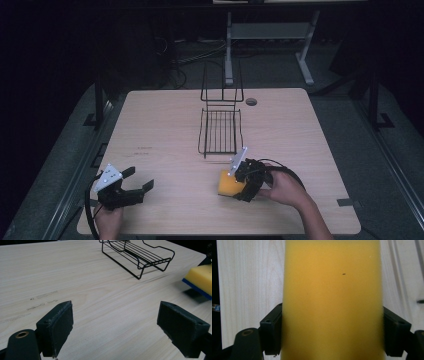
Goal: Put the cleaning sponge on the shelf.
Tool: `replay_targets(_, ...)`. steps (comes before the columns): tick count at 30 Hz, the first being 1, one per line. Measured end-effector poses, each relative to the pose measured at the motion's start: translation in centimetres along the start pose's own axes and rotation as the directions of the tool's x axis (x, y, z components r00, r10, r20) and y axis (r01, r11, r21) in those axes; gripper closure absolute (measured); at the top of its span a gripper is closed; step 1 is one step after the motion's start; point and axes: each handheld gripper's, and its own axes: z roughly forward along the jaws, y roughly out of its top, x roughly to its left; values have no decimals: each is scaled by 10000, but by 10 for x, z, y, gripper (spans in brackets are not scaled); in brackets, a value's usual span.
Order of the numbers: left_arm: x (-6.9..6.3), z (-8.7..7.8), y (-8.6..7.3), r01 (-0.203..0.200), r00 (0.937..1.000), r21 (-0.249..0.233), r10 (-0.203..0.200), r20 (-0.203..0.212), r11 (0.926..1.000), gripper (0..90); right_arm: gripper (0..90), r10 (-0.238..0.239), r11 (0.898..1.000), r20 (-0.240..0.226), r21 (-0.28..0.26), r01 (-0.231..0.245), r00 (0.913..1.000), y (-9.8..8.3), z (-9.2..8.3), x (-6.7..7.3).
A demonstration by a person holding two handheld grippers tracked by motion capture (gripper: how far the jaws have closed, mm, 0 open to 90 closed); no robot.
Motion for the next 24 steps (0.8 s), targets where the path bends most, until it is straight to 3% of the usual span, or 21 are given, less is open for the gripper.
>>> replay_targets(24, -1, 1, 1, 1, 10000, -23, -1, 1, 10000, 129, 214, -208, 9998, -110, -36, 208, 9997, 16, -9, -13)
